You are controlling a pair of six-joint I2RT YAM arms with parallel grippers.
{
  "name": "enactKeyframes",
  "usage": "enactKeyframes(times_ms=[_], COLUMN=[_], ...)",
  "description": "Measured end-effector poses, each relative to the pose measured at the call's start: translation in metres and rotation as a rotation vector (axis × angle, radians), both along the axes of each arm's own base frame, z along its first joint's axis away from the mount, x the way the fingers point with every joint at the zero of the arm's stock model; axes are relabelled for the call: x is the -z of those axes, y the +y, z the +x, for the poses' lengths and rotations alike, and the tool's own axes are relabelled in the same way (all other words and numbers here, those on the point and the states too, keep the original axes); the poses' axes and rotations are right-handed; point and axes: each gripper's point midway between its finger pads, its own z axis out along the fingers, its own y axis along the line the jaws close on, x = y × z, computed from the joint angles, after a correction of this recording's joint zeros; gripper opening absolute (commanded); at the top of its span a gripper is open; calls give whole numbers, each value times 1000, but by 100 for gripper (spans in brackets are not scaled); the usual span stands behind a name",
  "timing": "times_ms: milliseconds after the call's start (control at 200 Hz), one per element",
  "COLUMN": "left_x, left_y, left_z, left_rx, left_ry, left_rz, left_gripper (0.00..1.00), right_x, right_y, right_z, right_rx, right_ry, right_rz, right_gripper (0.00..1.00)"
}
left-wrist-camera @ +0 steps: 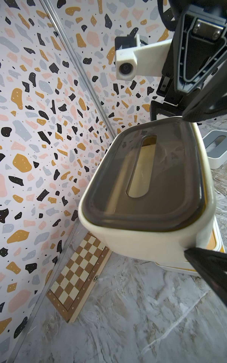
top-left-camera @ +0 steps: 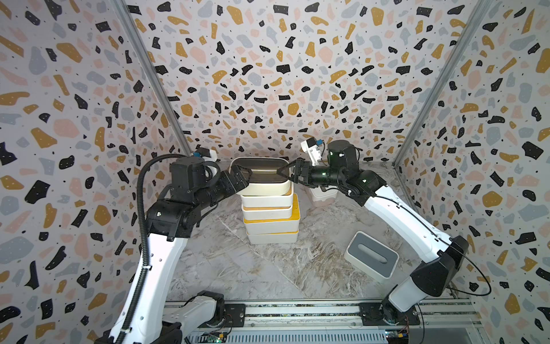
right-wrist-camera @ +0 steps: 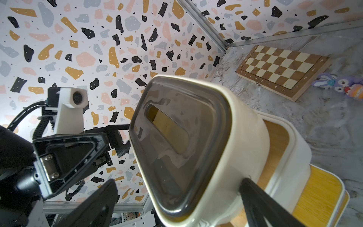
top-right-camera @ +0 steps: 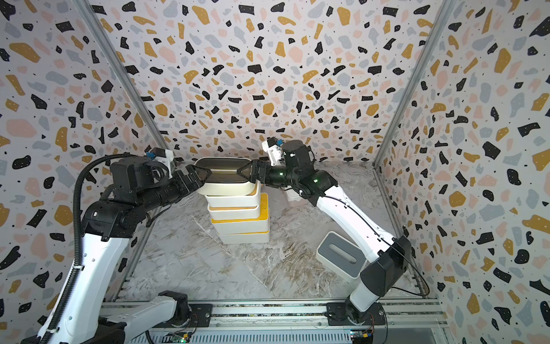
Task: Stack the tissue boxes
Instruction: Adjust the tissue box on the tissue box.
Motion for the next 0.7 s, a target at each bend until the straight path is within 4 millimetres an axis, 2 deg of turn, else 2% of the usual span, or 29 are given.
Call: enactKeyframes(times_ms=[150, 451, 696], left_x=[0, -4, -5], left_y=[1, -2, -11], left_z=[0, 4, 7], left_rx=[-8, -10, 30], left_ry=[7, 8, 11], left_rz=[-10, -51, -81], left_gripper=[100, 100, 100], right_x=[-16, -26, -16], right_y=[0, -2, -9], right_z=[-1, -2, -3], right_rx=[-3, 7, 21], right_ry=[-27, -39, -8], right_rz=[27, 34, 24], right_gripper=[99, 99, 99])
